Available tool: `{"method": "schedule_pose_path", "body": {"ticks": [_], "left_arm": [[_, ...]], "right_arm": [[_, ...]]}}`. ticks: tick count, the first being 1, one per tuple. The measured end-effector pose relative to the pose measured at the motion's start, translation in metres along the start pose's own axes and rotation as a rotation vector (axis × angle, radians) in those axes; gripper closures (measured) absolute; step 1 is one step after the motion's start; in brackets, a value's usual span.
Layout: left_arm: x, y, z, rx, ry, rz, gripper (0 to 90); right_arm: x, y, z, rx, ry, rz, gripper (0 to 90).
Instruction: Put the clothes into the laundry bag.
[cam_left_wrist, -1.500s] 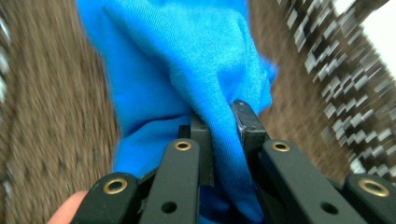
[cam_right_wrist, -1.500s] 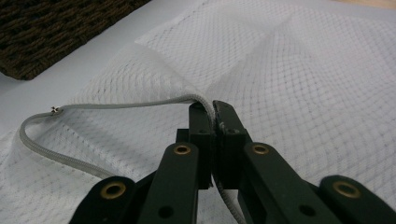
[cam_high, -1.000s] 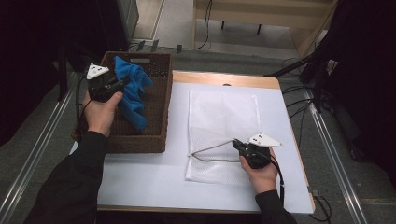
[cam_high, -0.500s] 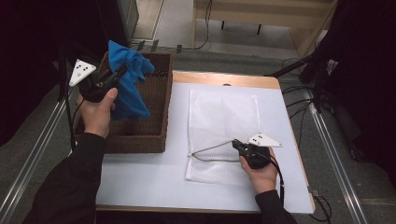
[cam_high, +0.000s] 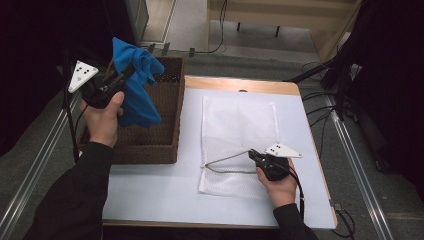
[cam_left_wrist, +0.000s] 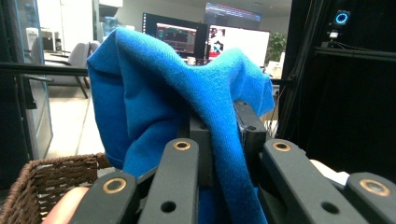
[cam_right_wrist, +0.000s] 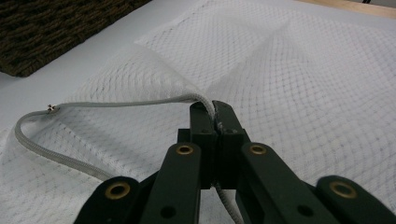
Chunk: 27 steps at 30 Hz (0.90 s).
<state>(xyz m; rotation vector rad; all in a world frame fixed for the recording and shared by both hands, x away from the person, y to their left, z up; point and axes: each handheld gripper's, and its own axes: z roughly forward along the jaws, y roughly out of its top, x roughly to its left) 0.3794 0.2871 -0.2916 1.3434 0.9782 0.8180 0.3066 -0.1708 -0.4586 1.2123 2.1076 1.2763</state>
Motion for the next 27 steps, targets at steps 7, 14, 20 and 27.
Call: {"method": "schedule_pose_path", "body": {"ticks": [7,14,20,27], "left_arm": [[-0.013,0.009,-0.003,-0.018,-0.034,-0.005,81.7],[-0.038,0.024,-0.009,-0.038,-0.123,-0.037,81.7],[-0.075,0.029,-0.014,-0.031,-0.242,-0.036,81.7],[-0.121,0.026,-0.025,-0.019,-0.395,-0.025,81.7]], "right_arm": [[0.0,0.0,0.0,0.002,-0.002,0.0,89.7],[0.0,-0.001,0.001,0.003,-0.004,-0.001,89.7],[0.001,-0.001,0.001,0.003,-0.004,-0.001,89.7],[0.0,-0.001,0.0,0.002,-0.007,-0.003,89.7]]}}
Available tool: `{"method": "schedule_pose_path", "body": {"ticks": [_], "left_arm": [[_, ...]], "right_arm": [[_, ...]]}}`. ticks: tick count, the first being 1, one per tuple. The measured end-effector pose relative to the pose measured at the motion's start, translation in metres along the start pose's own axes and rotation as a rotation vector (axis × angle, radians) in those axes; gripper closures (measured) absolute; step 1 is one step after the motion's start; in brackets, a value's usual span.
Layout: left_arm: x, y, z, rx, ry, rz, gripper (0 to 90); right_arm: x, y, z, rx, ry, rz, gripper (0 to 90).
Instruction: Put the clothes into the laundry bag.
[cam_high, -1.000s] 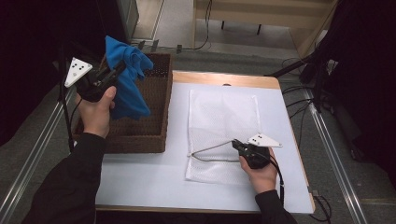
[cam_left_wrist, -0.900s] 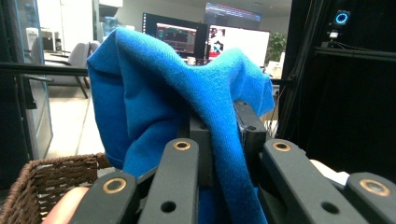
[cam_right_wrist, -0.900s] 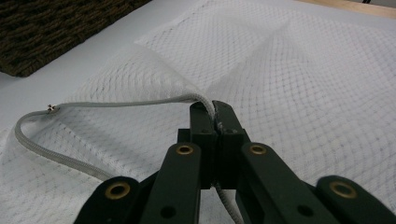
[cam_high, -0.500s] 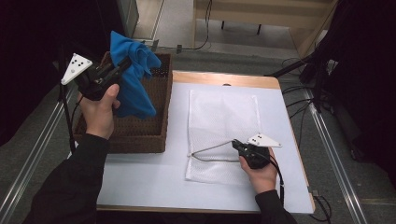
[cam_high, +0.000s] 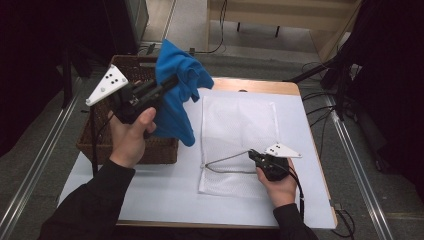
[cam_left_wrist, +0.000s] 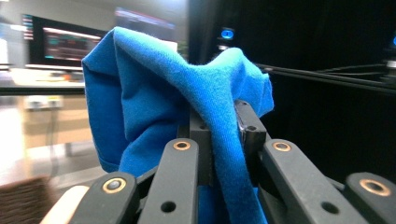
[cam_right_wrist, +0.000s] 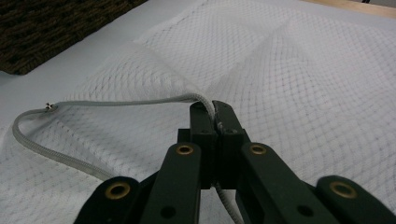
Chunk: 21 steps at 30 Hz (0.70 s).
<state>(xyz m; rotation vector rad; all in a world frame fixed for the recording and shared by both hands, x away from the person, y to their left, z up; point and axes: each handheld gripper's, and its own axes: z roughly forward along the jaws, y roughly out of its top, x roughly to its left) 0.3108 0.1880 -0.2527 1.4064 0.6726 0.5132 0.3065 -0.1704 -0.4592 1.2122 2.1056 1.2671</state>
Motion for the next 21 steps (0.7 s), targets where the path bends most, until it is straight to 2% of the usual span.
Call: {"method": "schedule_pose_path", "body": {"ticks": [3,7,11,15,21], "left_arm": [[-0.017,-0.009,0.0,0.02,-0.049,-0.014,81.6],[-0.039,-0.032,-0.005,0.066,-0.115,-0.028,81.5],[-0.05,-0.054,-0.009,0.106,-0.165,-0.046,81.3],[-0.053,-0.079,-0.018,0.149,-0.2,-0.104,81.2],[-0.049,-0.119,-0.033,0.246,-0.216,-0.175,81.1]], "right_arm": [[0.0,0.0,-0.001,-0.005,0.003,0.0,89.7],[-0.001,0.0,-0.001,-0.009,0.0,-0.003,89.7],[0.0,0.001,-0.001,-0.011,0.0,-0.003,89.7],[0.0,0.001,-0.002,-0.012,0.001,-0.001,89.7],[0.001,0.001,-0.002,-0.014,0.002,-0.004,89.7]]}}
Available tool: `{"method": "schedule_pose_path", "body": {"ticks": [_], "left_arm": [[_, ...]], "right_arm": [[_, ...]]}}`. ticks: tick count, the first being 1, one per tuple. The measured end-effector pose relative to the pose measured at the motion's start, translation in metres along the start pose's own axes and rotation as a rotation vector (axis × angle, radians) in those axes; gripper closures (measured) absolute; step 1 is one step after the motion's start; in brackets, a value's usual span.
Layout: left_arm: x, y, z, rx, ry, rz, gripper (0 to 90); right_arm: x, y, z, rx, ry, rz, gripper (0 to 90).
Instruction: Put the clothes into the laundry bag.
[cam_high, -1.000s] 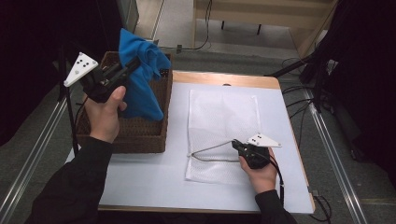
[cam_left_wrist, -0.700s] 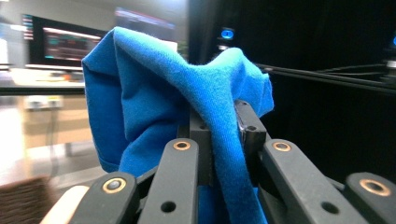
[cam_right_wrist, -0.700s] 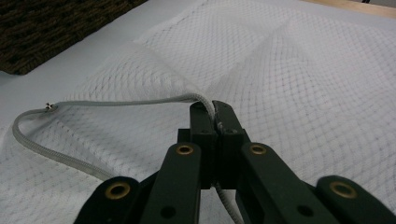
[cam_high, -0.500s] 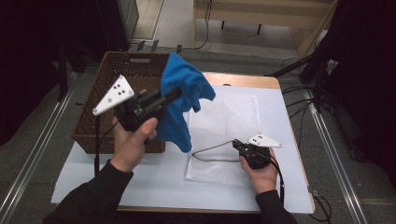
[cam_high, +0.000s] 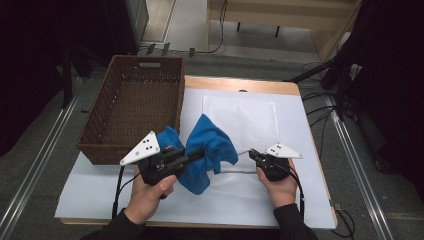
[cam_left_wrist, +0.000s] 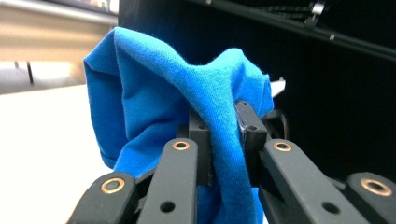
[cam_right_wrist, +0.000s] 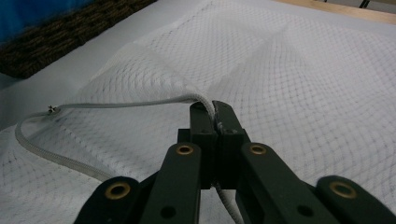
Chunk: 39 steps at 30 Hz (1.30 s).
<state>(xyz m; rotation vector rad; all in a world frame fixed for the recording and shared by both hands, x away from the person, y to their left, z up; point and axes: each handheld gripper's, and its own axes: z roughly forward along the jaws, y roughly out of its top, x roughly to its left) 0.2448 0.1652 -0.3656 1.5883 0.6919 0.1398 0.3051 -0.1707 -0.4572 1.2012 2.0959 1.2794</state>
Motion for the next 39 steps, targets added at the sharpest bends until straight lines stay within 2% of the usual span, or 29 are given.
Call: {"method": "schedule_pose_path", "body": {"ticks": [2,4,7,9,12,13,14,16,19,20,22,23,24,25,26,27,28,29,31,33,36,38,39], "left_arm": [[0.001,-0.011,-0.002,0.027,-0.013,-0.018,81.2],[0.003,-0.023,-0.004,0.043,-0.045,-0.051,81.0],[0.007,-0.043,-0.004,0.09,-0.067,-0.083,80.8],[0.01,-0.059,-0.004,0.136,-0.092,-0.122,80.6],[0.008,-0.083,-0.003,0.218,-0.079,-0.117,80.5],[0.007,-0.087,-0.004,0.223,-0.094,-0.132,80.5],[0.005,-0.089,-0.005,0.22,-0.112,-0.145,80.5],[-0.003,-0.084,-0.009,0.207,-0.127,-0.114,80.3],[-0.008,-0.074,-0.015,0.161,-0.182,-0.119,79.8],[-0.007,-0.073,-0.016,0.163,-0.177,-0.114,79.5],[0.0,-0.074,-0.016,0.21,-0.107,-0.115,78.8],[0.006,-0.077,-0.016,0.25,-0.049,-0.12,78.7],[0.014,-0.082,-0.017,0.296,0.002,-0.141,78.5],[0.022,-0.087,-0.019,0.319,0.043,-0.175,78.5],[0.028,-0.092,-0.021,0.34,0.087,-0.192,78.2],[0.032,-0.095,-0.022,0.372,0.126,-0.186,77.9],[0.034,-0.098,-0.024,0.387,0.146,-0.185,77.4],[0.034,-0.098,-0.025,0.396,0.165,-0.156,76.2],[0.028,-0.097,-0.026,0.417,0.204,-0.052,71.7],[0.024,-0.094,-0.027,0.399,0.21,-0.008,62.0],[0.019,-0.084,-0.03,0.345,0.254,-0.007,36.5],[0.017,-0.072,-0.034,0.294,0.24,-0.015,30.3],[0.016,-0.066,-0.035,0.276,0.239,-0.004,27.6]], "right_arm": [[0.0,0.0,0.0,-0.001,0.0,-0.004,89.7],[0.001,0.0,0.0,-0.001,-0.002,-0.004,89.7],[0.002,0.001,0.001,0.0,0.0,-0.004,89.7],[0.002,0.001,0.0,0.0,0.0,-0.006,89.7],[0.002,0.001,0.0,-0.001,0.001,-0.003,89.7],[0.002,0.001,0.0,-0.002,0.0,-0.003,89.7],[0.002,0.001,-0.001,-0.001,0.0,-0.002,89.7],[0.002,0.001,-0.001,-0.003,-0.001,-0.007,89.7],[0.001,0.001,-0.001,-0.005,-0.002,-0.004,89.7],[0.001,0.001,-0.001,-0.005,-0.002,-0.004,89.7],[0.002,0.001,-0.001,-0.004,-0.001,-0.006,89.7],[0.002,0.001,-0.001,-0.004,0.0,-0.007,89.7],[0.002,0.001,-0.001,-0.004,0.0,-0.006,89.7],[0.002,0.001,-0.001,-0.006,0.0,-0.009,89.7],[0.001,0.001,-0.002,-0.006,-0.001,-0.008,89.7],[0.001,0.001,-0.002,-0.007,0.0,-0.007,89.7],[0.001,0.002,-0.002,-0.006,0.0,-0.006,89.7],[0.001,0.001,-0.002,-0.005,0.0,-0.007,89.7],[0.0,0.001,-0.002,-0.006,-0.001,-0.007,89.7],[0.001,0.001,-0.001,-0.005,-0.001,-0.007,89.7],[0.001,0.001,-0.002,-0.007,-0.001,-0.007,89.7],[0.001,0.002,-0.003,-0.007,-0.001,-0.004,89.7],[0.001,0.002,-0.003,-0.007,0.0,-0.003,89.7]]}}
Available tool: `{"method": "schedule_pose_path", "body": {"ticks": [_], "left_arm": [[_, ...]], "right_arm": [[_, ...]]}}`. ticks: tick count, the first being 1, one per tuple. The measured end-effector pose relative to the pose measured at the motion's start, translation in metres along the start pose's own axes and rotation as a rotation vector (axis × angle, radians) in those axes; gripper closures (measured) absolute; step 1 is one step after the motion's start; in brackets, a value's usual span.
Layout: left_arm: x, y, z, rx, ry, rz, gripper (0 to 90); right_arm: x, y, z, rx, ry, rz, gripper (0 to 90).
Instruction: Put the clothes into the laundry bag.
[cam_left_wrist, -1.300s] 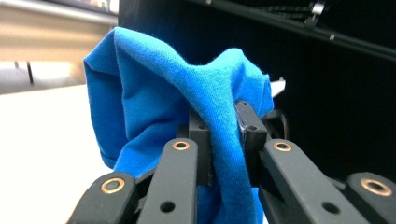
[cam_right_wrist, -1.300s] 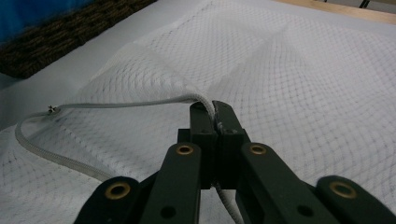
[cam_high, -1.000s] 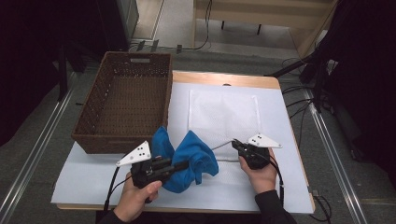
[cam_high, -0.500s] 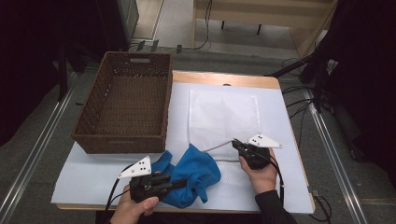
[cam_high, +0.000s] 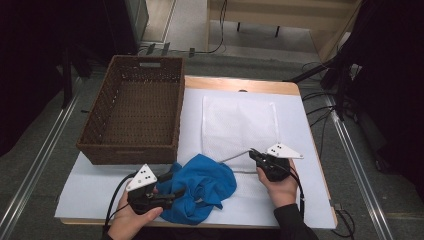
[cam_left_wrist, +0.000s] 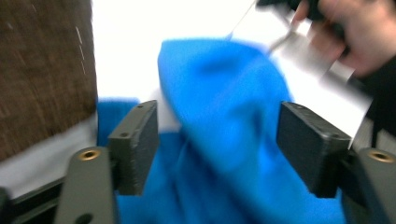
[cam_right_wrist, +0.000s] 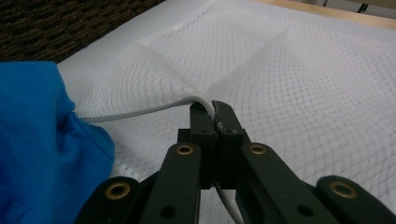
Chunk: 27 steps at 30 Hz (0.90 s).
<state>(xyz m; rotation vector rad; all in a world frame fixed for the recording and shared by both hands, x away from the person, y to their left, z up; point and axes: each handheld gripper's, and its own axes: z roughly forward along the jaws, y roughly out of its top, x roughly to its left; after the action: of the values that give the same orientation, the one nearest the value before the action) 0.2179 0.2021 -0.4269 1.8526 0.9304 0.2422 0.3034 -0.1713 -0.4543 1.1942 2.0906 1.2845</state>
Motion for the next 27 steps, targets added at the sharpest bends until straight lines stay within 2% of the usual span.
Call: {"method": "schedule_pose_path", "body": {"ticks": [3,5,9,12,15,17,18,22,23,24,26,27], "left_arm": [[-0.003,0.015,-0.004,-0.045,-0.034,0.029,21.1],[-0.007,0.023,0.001,-0.05,-0.064,0.061,19.6],[-0.018,0.039,0.026,-0.03,-0.049,0.135,20.0],[-0.024,0.047,0.052,0.027,-0.046,0.173,21.5],[-0.025,0.047,0.081,0.137,-0.034,0.198,22.6],[-0.022,0.043,0.094,0.188,-0.025,0.202,22.6],[-0.021,0.04,0.101,0.229,-0.013,0.199,22.1],[-0.013,0.024,0.121,0.345,-0.002,0.174,16.7],[-0.012,0.021,0.123,0.353,-0.002,0.167,15.4],[-0.012,0.02,0.122,0.339,0.013,0.16,16.5],[-0.013,0.021,0.121,0.338,0.044,0.154,23.5],[-0.015,0.021,0.12,0.335,0.071,0.174,28.8]], "right_arm": [[0.0,0.0,0.001,0.002,0.0,-0.002,89.7],[0.0,-0.001,0.002,0.003,-0.001,-0.002,89.7],[0.001,-0.001,0.003,0.005,0.001,0.001,89.7],[0.001,-0.001,0.002,0.008,0.002,0.001,89.7],[0.001,-0.001,0.002,0.008,0.003,0.0,89.7],[0.0,-0.001,0.002,0.008,0.004,-0.003,89.7],[0.0,-0.002,0.002,0.009,0.004,-0.002,89.7],[0.0,-0.002,0.002,0.011,0.006,-0.007,89.7],[0.0,-0.002,0.002,0.011,0.005,-0.007,89.7],[0.0,-0.002,0.002,0.012,0.005,-0.007,89.7],[0.0,-0.002,0.002,0.013,0.005,-0.007,89.7],[0.0,-0.002,0.003,0.012,0.005,-0.011,89.7]]}}
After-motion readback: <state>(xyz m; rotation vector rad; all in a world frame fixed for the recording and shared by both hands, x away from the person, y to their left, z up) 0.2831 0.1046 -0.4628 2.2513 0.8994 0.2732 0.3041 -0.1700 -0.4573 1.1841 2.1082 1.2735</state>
